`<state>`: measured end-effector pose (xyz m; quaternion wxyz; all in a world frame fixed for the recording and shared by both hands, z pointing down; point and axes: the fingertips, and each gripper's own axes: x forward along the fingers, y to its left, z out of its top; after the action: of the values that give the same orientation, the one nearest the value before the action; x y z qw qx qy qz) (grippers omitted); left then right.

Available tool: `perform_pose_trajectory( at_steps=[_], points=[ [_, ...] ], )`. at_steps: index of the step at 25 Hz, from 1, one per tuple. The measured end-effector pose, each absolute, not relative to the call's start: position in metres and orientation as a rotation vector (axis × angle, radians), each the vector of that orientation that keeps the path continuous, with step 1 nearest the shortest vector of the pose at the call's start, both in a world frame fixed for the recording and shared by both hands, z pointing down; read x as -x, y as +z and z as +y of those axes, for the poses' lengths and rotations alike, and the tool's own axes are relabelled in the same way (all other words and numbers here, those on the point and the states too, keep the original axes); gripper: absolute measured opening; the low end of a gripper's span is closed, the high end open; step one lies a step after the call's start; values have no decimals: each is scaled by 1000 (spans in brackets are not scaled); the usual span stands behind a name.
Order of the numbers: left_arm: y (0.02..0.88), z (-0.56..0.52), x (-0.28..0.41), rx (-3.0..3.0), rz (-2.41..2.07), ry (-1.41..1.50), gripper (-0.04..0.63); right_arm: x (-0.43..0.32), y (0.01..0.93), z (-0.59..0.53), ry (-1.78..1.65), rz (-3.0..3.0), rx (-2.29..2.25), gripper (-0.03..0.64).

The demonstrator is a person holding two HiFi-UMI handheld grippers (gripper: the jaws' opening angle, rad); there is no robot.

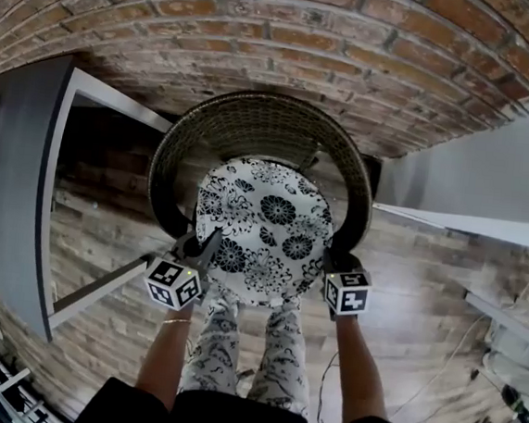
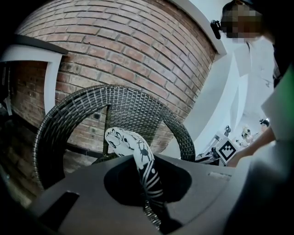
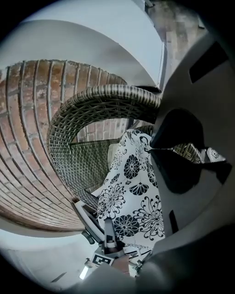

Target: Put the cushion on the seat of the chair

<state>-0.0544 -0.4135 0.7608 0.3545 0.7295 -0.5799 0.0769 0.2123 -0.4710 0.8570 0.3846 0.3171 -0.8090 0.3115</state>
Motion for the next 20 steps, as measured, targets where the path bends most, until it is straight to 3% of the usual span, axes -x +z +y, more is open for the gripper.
perform_pose_trajectory(
  at_steps=[20],
  points=[
    [796, -401, 58, -1780, -1482, 139, 14, -223, 910, -447, 843, -1940, -803, 22]
  ],
)
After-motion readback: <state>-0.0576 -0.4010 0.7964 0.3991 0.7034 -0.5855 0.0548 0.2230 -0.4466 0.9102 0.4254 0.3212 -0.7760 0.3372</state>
